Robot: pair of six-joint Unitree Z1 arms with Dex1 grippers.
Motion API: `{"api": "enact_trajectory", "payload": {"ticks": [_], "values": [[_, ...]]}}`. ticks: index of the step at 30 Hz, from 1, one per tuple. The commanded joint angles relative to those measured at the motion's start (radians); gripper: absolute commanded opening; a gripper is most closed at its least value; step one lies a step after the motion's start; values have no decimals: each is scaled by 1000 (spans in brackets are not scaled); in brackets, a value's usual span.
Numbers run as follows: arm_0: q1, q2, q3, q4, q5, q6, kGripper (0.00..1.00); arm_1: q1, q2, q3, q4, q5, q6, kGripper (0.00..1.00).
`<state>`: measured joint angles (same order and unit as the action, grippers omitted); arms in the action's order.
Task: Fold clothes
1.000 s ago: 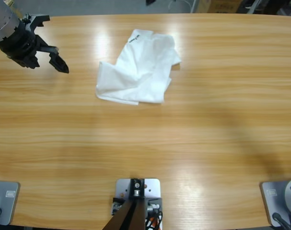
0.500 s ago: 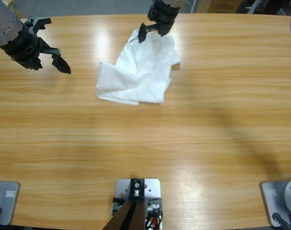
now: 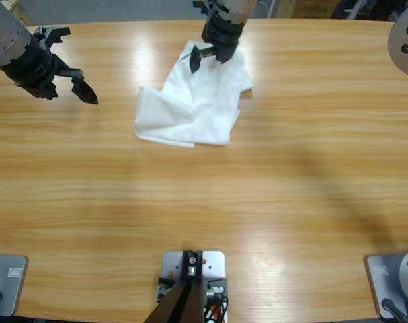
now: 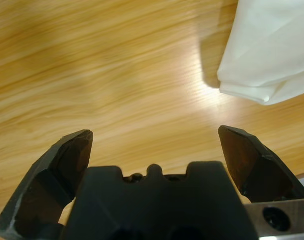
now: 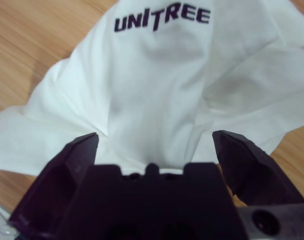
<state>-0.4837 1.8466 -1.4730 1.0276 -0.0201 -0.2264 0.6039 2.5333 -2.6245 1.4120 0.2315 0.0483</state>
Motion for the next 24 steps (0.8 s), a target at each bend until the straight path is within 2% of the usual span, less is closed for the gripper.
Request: {"api": "enact_trajectory", "payload": {"ticks": [1,3,6,8,10,11,12,13,14,16,19,21,24], "values": [[11,17,34,-12,-17,9,996,-2,113,-102,57,1,13,599],[11,19,34,-12,-17,9,996,-7,137,-142,93,2,12,341],[11,20,34,-14,-17,9,996,-14,172,-208,143,2,12,232],[11,22,34,-14,-17,10,996,-18,180,-250,155,2,12,232],[11,24,36,-15,-17,10,996,-25,180,-303,174,-6,12,256],[11,26,36,-15,-17,10,996,-28,180,-324,186,-15,12,318],[11,27,36,-16,-17,10,996,-31,175,-335,195,-26,13,467],[11,28,36,-18,-17,10,996,-33,164,-335,196,-41,13,539],[11,29,37,-18,-17,10,996,-33,151,-335,197,-62,13,547],[11,29,39,-20,-17,12,996,-33,123,-335,198,-82,13,676],[11,28,42,-23,-21,13,996,-33,82,-344,197,-96,13,711],[11,27,43,-23,-22,15,996,-33,56,-368,197,-94,15,816],[11,25,45,-23,-23,15,996,-34,12,-407,196,-90,23,867]]}}
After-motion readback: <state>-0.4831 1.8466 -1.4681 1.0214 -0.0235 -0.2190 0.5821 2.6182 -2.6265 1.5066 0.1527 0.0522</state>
